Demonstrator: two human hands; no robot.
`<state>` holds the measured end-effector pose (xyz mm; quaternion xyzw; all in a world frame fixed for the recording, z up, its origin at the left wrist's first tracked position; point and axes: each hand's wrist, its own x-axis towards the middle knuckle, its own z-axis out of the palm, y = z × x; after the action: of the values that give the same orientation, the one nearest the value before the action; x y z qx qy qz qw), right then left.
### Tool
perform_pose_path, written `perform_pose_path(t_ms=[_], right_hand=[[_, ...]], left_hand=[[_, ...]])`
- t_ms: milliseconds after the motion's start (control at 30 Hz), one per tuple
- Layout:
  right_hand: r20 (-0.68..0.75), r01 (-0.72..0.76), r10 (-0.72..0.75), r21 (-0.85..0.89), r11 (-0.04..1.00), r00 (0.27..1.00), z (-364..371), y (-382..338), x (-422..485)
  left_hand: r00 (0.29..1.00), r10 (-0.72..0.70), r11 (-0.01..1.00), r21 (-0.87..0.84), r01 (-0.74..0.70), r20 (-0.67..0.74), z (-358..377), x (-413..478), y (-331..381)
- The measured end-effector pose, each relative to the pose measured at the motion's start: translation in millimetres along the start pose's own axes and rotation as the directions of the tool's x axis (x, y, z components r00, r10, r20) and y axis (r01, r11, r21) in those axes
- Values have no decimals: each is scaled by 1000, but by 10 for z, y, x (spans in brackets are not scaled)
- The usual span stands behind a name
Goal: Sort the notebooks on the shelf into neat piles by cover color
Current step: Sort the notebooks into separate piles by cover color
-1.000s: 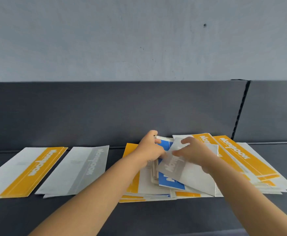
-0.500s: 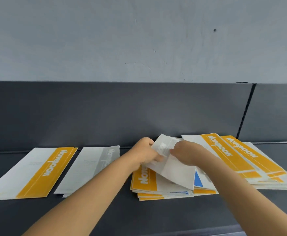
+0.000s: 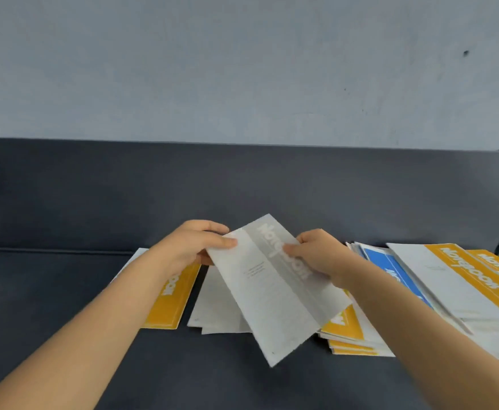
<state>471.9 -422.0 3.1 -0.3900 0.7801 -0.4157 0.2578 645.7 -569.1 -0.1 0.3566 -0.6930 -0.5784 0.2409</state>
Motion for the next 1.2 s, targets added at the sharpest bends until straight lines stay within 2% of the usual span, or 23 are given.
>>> perform_pose_path(t_ms=[67,133,167,267,333,400,500,567,667,800,933,967,1033,1133,1200], right_hand=[[4,-94,94,55,994,996,225,65,76],[-45,-145,144,-7,989,988,443,130,134],[-75,-159,154,-58,986,985,544,136,138],[-146,-145,116,-211,967,982,783,117,124],[-201,-123,65,-288,950,977,885,84,94],[-191,-49,-16,-332,942,982,918,78,40],[-106,40,-100,-461,887,989,765,128,-44],[-138,62,-165,-554,830,977,493,209,-80],[-282,-48,-158,-607,793,946,-83,419,-122],[-426,-288,-46,-683,671,904,-945,857,-189],[-452,-460,159,-702,544,878,-1566,1343,-264],[-417,-465,216,-713,525,883,-1641,1430,-283],[-280,-367,240,-771,521,930,-1696,1552,-313],[-135,-189,140,-833,520,981,-1654,1616,-340],[-99,-145,114,-835,531,989,-1609,1624,-333]], left_hand=[[997,-16,992,121,24,-70,-140,44,-165],[980,59,954,299,0,-188,-199,94,-318],[975,107,918,397,-21,-194,-201,108,-378],[981,193,768,624,-143,-13,-83,73,-474],[968,204,620,746,-244,147,54,27,-495],[949,136,444,839,-314,283,187,-6,-488],[939,-2,268,905,-330,343,360,19,-451],[937,24,288,895,-341,349,517,66,-399],[924,178,455,805,-382,338,915,63,-219],[899,338,648,624,-437,279,1621,27,12],[899,338,723,534,-438,279,2312,41,212],[902,319,734,526,-429,290,2481,59,247],[913,254,739,545,-396,319,2774,68,319],[945,159,664,677,-317,287,3071,85,388],[970,135,683,690,-239,203,3178,104,419]])
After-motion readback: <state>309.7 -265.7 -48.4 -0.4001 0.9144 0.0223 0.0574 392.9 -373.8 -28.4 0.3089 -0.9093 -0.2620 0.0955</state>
